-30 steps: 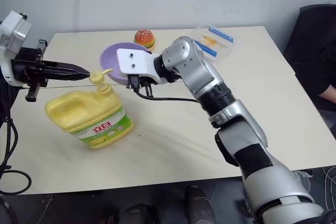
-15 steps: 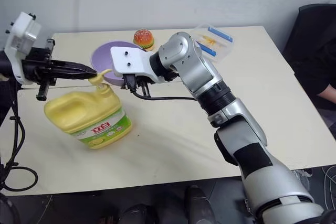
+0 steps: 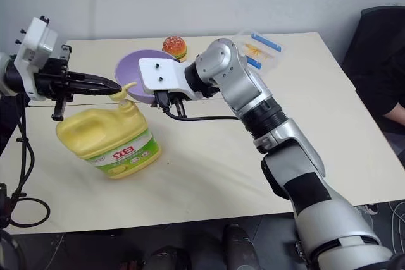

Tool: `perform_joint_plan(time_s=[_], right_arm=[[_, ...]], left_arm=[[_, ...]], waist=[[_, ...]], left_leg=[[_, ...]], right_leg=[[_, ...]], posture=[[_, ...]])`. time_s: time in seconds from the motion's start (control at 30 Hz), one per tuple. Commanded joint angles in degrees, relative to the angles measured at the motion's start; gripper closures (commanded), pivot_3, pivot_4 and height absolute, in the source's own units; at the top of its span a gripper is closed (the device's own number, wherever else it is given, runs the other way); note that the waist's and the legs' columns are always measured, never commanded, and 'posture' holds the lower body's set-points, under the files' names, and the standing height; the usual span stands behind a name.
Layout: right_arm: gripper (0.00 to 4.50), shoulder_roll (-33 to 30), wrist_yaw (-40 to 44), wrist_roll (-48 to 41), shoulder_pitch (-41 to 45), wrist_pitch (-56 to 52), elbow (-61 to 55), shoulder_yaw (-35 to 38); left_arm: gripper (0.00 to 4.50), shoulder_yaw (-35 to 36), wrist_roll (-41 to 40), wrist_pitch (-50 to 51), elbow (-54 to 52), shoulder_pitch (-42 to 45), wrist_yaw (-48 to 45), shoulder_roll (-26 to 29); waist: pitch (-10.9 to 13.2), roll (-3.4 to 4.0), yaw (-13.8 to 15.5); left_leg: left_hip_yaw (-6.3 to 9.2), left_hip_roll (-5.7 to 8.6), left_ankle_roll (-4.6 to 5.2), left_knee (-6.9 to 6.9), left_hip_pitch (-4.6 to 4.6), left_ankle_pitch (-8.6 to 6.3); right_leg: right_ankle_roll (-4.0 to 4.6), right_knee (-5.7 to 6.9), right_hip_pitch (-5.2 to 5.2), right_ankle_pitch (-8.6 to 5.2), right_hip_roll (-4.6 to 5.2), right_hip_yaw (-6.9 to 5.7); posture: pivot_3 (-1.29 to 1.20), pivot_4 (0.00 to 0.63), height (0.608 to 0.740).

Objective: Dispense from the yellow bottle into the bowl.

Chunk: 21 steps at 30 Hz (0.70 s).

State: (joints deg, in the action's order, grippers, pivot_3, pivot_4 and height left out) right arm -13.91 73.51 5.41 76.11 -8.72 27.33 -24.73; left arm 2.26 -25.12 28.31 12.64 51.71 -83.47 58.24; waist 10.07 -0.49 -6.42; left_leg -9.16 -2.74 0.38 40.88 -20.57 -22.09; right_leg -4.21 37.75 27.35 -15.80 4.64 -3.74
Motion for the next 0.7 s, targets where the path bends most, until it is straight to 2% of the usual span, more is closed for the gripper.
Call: perform_joint_plan(time_s=[0.03,0.3,0.53,0.7], right_arm=[[4.50,-0.3,0.2,-0.1,0.8,1.4,-1.5,0.5],[4.50,-0.1,0.2,0.3,0.3,1.7,-1.4,0.4],[4.50,-0.1,0.9,0.3,-0.6,1.3,-2.3,0.3],[4.50,0.1,1.0,0.6,-0.7,1.2,-2.3,0.5]], left_arm=[[4.49,-2.6,2.0,3.2,-1.6,-4.0,0.0,1.4],[4.49,-2.9,2.6,6.1,-3.2,-9.1,2.7,0.5],[4.49,-3.5,3.1,6.6,-2.0,-11.8,4.8,-0.8],[4.49,-3.7,2.7,7.3,-1.2,-12.9,5.9,-1.9]], waist=[[0.0,0.01,0.0],[-0.1,0.03,0.2],[-0.2,0.06,0.8],[-0.4,0.22,1.3]], left_leg=[[0.00,-0.02,0.00,0.00,0.02,0.00],[0.07,-0.11,-0.02,-0.08,0.57,-0.01],[0.00,-0.18,-0.05,-0.51,1.43,-0.01],[0.00,-0.20,-0.07,-0.60,1.50,0.00]], right_leg=[[0.00,0.00,-0.01,0.00,0.00,0.00],[0.11,-0.11,-0.66,-0.07,0.00,0.01],[0.21,-0.23,-1.38,-0.13,0.01,0.06],[0.22,-0.25,-1.41,-0.13,0.01,0.07]], posture=[[0.00,0.150,0.740],[0.00,0.150,0.740],[0.00,0.150,0.740],[0.00,0.150,0.740]])
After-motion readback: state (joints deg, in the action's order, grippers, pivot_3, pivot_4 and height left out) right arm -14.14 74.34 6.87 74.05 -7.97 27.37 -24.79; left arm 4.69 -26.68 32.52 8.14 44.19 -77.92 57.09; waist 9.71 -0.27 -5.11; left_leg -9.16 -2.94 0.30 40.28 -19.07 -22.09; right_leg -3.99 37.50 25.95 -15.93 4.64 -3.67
